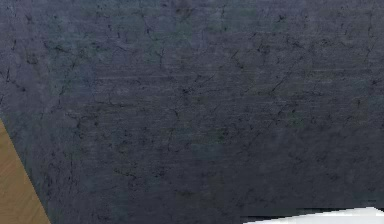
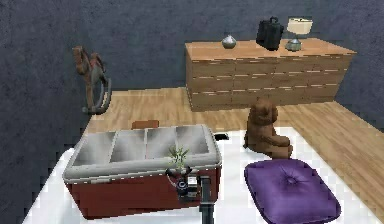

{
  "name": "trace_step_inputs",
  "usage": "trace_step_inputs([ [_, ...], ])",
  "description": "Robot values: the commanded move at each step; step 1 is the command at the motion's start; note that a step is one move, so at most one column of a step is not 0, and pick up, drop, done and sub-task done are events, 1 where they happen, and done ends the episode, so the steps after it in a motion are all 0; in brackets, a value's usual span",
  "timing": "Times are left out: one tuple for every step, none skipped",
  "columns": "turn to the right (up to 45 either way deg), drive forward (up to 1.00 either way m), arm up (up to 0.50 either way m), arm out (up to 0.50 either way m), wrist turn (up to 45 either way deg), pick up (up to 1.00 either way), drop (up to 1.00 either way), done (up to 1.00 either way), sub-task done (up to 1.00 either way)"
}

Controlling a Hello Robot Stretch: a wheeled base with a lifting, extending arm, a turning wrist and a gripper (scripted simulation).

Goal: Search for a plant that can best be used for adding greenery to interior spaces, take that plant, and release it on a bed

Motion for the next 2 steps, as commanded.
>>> trace_step_inputs([
  [0.0, 0.00, 0.00, 0.00, 0.0, 0.00, 1.00, 0.00, 0.00],
  [0.0, 0.00, 0.10, 0.00, 0.0, 0.00, 0.00, 0.00, 0.00],
])
